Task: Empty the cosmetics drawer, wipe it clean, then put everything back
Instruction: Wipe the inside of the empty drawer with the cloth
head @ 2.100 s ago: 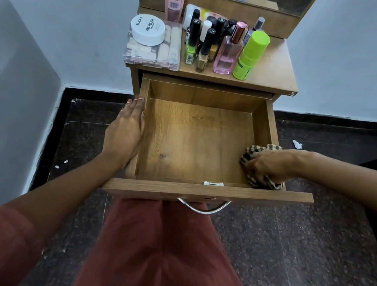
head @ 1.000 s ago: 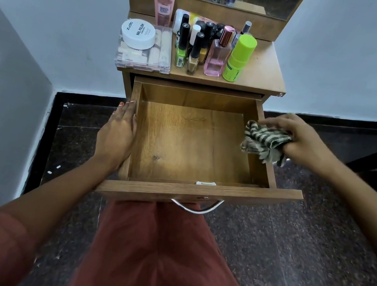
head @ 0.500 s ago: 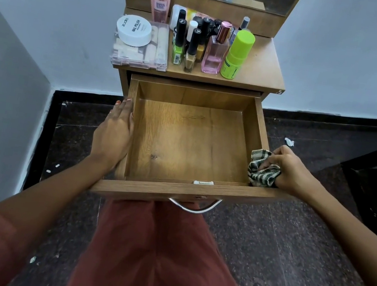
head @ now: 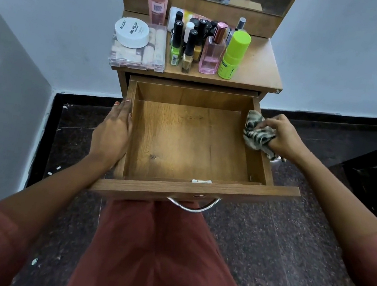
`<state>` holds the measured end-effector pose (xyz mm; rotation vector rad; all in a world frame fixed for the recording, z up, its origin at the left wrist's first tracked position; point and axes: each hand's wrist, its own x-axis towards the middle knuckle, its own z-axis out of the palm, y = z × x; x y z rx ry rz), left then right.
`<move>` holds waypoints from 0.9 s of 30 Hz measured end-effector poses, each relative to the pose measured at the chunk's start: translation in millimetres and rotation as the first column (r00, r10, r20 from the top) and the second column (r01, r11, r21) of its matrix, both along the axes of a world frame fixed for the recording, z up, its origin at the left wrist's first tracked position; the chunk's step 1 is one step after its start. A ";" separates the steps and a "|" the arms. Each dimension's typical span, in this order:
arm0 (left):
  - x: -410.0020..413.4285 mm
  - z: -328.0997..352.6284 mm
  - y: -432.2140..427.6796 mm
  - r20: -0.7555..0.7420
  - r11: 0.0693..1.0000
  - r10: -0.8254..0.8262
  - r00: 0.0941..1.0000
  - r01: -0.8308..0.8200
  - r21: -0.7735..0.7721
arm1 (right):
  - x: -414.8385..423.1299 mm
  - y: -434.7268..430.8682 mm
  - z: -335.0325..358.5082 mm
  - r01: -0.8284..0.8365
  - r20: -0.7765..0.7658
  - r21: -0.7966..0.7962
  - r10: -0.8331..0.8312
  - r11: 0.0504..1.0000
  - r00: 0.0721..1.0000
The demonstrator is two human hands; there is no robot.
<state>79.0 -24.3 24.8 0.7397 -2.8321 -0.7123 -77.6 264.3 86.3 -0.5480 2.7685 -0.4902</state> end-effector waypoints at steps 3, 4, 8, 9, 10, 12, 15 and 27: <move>0.2 0.1 0.1 0.000 1.000 0.001 1.000 -0.001 0.001 | 24.7 18.5 3.9 -0.081 0.126 0.037 0.075 0.996 0.989; 0.2 -0.2 0.0 0.001 1.000 0.001 1.000 -0.001 0.001 | 32.5 25.9 4.9 -0.119 0.172 0.059 0.107 0.991 0.979; 0.5 -0.4 -0.5 0.000 1.000 -0.001 1.000 0.001 0.004 | 42.2 41.6 2.1 -0.165 0.228 0.084 0.142 0.983 0.963; 0.8 -0.4 -0.4 -0.001 1.000 -0.002 1.000 0.002 0.007 | 41.0 41.3 -0.8 -0.148 0.218 0.066 0.130 0.987 0.967; 1.0 -0.3 0.0 -0.003 1.000 -0.003 1.000 0.003 0.010 | 40.4 40.0 -4.0 -0.130 0.196 0.039 0.120 0.991 0.973; 1.2 0.8 0.7 -0.004 1.000 -0.001 1.000 0.001 0.018 | 39.2 34.4 -10.9 -0.104 0.090 -0.016 0.105 0.994 0.990; 1.3 2.8 2.3 0.003 0.999 0.014 1.000 -0.014 0.029 | 31.7 23.3 -21.4 -0.047 -0.062 -0.084 0.042 0.995 0.997; 0.6 6.6 1.0 0.007 1.000 0.016 1.000 -0.016 0.019 | -31.9 -37.8 -32.3 0.031 -0.249 -0.071 -0.048 0.997 0.967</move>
